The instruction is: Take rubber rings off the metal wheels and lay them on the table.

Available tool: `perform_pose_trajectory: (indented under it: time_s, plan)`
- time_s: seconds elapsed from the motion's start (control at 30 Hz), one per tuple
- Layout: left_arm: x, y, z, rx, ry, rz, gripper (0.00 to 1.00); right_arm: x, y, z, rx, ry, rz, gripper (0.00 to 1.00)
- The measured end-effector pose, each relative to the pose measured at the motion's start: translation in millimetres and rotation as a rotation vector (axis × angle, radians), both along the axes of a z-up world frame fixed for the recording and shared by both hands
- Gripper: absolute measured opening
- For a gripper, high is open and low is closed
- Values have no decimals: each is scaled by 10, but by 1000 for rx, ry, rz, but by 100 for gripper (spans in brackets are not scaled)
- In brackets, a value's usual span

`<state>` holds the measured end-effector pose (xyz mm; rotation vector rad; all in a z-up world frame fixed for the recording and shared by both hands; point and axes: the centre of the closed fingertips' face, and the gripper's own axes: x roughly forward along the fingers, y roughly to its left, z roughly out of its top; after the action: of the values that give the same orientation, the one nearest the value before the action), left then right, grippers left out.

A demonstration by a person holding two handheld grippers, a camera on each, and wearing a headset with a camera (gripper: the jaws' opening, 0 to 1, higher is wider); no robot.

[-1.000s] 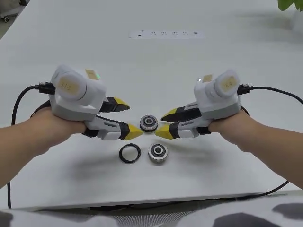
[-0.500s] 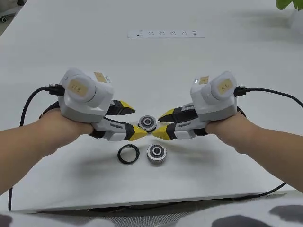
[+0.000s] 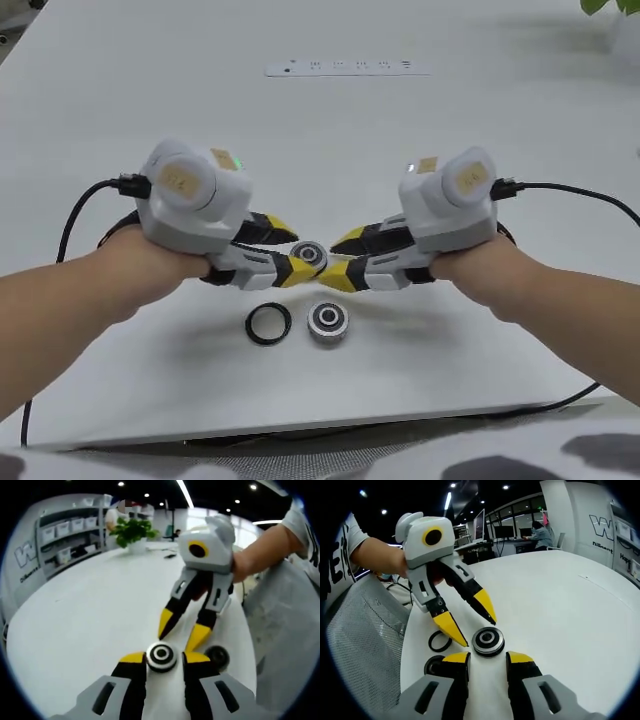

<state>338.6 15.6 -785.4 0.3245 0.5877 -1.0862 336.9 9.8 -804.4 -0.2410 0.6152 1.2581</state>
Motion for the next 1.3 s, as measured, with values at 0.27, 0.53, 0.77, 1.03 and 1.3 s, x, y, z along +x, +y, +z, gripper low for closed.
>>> perform_pose_trajectory:
  time_s: [0.27,0.53,0.77,1.03,1.3]
  plan:
    - [18,-26,-41,10,3,-4,24,-14,9,-7,4,6,-1,25]
    - [31,-21,-52,23,-9,-6,18,-16,24,-9,9,7,-4,25]
    - [32,-18,-67,43,-27,-7,15,-5,36,-10,16,6,-14,25]
    - [44,-26,-69,53,-43,-6,14,-8,74,-12,20,4,-22,25]
    - [46,-51,-71,56,-52,-6,14,-30,93,-4,21,1,-29,24]
